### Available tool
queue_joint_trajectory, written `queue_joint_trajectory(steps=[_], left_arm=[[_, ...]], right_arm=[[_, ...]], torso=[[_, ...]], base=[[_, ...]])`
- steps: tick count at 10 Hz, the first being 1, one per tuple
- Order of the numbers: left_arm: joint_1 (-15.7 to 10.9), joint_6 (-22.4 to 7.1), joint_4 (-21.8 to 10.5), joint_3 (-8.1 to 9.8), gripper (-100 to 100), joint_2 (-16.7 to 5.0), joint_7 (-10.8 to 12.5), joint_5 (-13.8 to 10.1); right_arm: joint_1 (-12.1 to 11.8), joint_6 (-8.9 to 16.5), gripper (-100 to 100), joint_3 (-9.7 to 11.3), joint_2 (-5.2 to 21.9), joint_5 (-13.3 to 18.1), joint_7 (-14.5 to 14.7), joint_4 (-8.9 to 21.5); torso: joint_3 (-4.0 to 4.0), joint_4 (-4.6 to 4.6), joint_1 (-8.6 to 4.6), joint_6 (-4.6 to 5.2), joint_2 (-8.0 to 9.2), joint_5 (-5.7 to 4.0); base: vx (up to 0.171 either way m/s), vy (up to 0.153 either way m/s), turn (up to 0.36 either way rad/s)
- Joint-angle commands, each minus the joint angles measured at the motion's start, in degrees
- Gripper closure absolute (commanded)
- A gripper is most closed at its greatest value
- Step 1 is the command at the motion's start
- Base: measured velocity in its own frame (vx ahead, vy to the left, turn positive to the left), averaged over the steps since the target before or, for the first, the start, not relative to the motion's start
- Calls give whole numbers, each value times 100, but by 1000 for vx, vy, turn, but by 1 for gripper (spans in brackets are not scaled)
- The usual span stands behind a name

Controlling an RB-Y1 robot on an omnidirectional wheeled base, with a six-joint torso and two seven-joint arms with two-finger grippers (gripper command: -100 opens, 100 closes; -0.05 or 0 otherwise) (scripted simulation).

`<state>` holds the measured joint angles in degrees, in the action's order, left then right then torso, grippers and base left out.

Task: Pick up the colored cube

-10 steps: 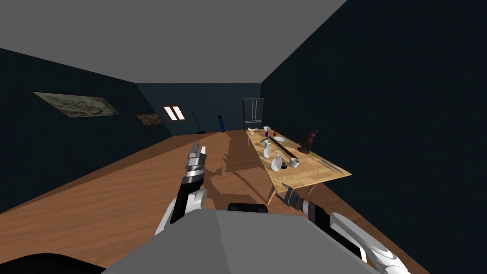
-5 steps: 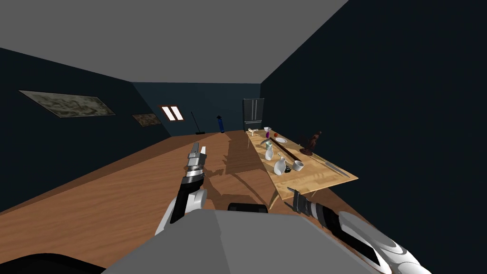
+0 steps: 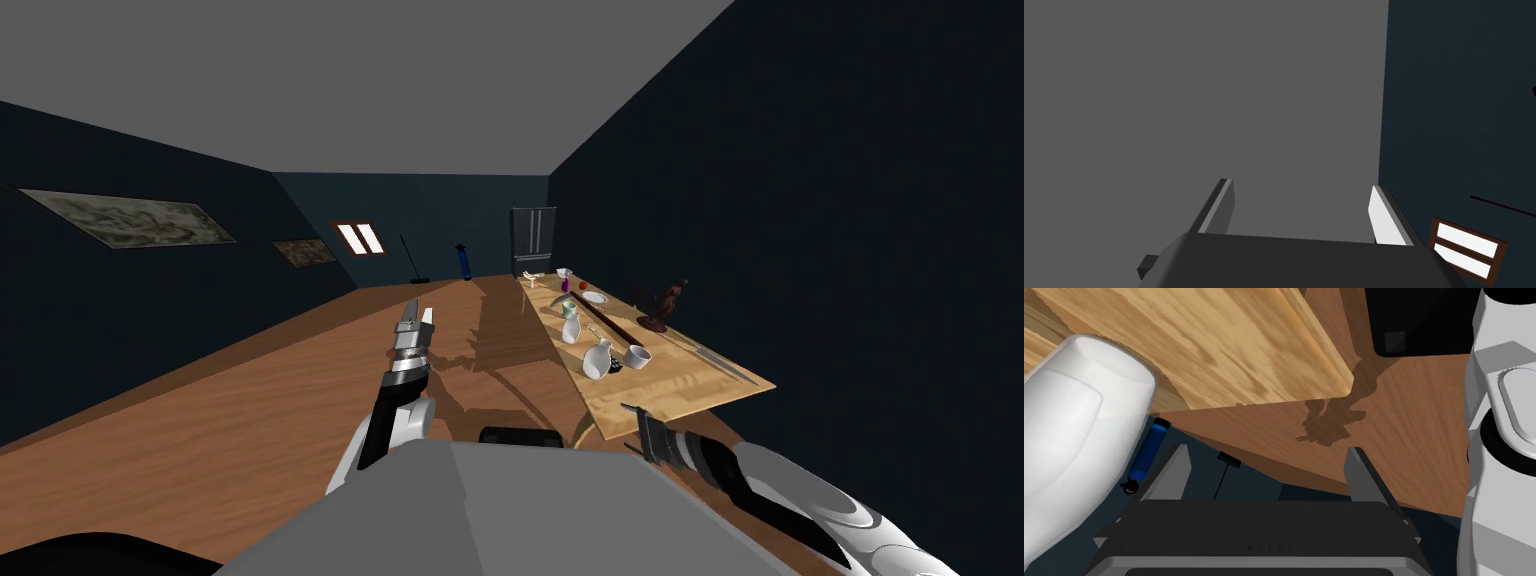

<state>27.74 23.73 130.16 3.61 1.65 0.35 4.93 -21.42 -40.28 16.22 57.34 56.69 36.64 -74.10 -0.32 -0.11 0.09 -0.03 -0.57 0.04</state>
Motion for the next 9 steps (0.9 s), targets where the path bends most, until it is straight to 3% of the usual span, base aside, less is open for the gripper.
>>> queue_joint_trajectory(steps=[1,4,9], left_arm=[[0,0,0,0,0,0,0,0],[0,0,0,0,0,0,0,0],[0,0,0,0,0,0,0,0]], right_arm=[[75,-17,-100,45,90,235,65,120],[233,-97,-100,143,511,727,311,433],[387,-164,-100,240,870,1378,543,694]], torso=[[0,0,0,0,0,0],[2,0,-5,0,5,-3],[1,0,-9,0,5,-3]], base=[[119,39,3],[134,23,10],[125,22,17]])
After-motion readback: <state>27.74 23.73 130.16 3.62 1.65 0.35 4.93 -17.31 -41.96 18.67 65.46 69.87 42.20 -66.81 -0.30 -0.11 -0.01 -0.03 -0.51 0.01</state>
